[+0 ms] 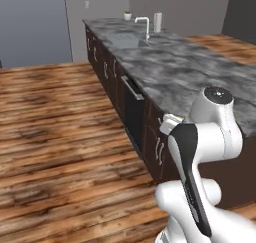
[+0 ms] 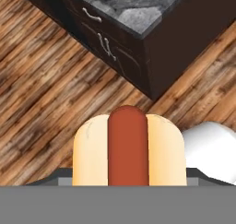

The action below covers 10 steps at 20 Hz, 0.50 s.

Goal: Place the cold items (squash and kiwi) from the fridge in one tupperware on the dining counter. Place the warm items (kebab skewer and hot dog) in the stove area in another tupperware.

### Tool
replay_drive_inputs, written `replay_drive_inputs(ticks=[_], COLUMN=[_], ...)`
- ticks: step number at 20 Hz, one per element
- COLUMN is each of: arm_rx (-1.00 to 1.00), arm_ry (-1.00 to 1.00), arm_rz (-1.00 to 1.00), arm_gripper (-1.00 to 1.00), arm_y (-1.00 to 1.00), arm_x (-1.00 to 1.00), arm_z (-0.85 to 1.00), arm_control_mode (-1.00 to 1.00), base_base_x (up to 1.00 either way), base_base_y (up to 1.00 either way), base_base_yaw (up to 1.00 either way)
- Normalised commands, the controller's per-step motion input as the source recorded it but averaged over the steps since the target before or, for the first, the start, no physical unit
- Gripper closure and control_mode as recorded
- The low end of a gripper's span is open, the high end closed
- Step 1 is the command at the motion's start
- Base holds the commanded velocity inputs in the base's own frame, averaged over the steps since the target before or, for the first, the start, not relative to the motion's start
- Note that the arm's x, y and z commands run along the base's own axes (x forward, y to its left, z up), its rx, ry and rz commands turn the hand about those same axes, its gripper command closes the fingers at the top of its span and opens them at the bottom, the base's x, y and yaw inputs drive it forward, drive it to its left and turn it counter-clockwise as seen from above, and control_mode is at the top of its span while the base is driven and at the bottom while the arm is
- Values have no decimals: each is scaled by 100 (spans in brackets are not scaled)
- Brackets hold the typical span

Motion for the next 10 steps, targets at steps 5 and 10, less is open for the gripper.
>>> replay_drive_inputs(ticks=[5,10], arm_rx=[0,0], arm_ry=[0,0], arm_rz=[0,0], arm_gripper=[100,100], arm_y=[0,0], arm_x=[0,0], arm_z=[0,0], arm_control_mode=[100,100], base_base_x=[0,0], base_base_y=[-100,-100], base_base_yaw=[3,3])
